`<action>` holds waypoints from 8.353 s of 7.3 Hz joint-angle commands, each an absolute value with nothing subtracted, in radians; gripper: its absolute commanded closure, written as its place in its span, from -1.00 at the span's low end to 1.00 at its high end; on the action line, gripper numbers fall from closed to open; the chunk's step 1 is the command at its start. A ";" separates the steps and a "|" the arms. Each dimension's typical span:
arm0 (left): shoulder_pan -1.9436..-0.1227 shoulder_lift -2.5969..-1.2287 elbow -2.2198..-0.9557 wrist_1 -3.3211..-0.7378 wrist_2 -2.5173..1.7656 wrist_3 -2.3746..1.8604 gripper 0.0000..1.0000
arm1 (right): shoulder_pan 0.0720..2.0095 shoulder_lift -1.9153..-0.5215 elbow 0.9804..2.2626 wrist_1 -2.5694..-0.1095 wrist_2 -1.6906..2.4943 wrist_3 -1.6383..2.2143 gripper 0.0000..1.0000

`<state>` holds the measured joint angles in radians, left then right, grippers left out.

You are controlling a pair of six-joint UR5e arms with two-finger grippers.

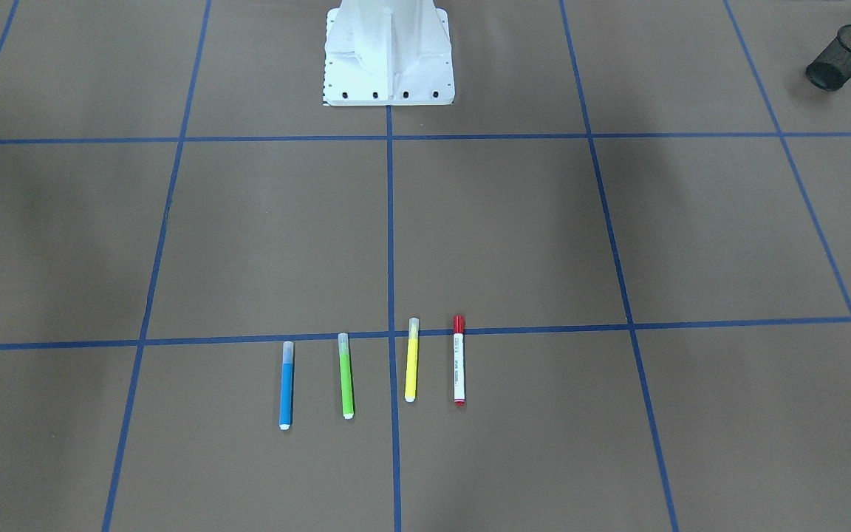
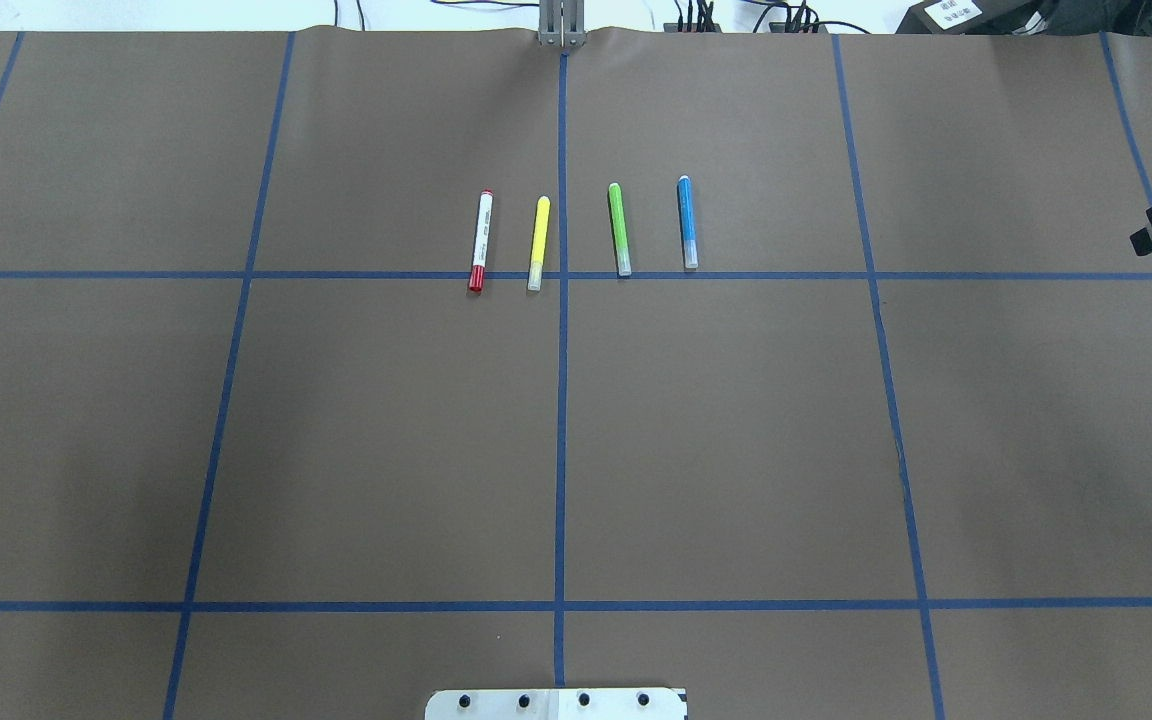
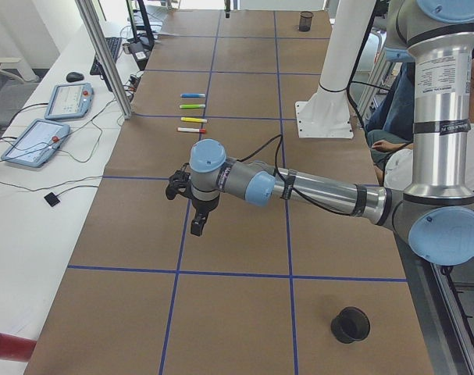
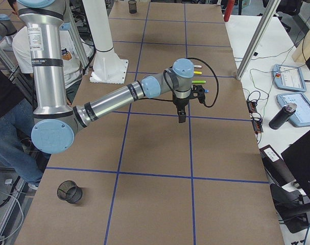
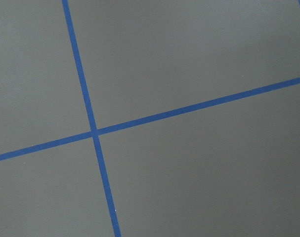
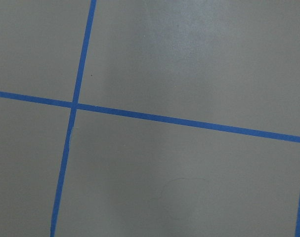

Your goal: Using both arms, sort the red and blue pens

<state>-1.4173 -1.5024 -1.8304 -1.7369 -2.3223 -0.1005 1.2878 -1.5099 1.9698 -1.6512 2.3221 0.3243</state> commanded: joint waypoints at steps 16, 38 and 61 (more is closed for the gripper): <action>-0.827 -2.541 -1.133 -1.595 -2.157 -0.796 -0.67 | 1.235 -1.508 1.977 -1.647 2.319 0.339 -1.00; -0.764 -2.757 -0.652 -1.873 -2.052 -0.834 0.75 | 1.187 -1.539 1.979 -1.494 2.321 0.488 -1.00; -1.169 -1.369 -2.074 -2.152 -2.062 -0.859 1.00 | 0.925 -1.100 1.734 -1.468 2.105 0.883 -0.96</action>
<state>-1.1278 -1.5054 -2.0808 -1.9891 -2.0610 -0.8657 0.9440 -1.1485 1.7729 -1.4799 2.1455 0.8520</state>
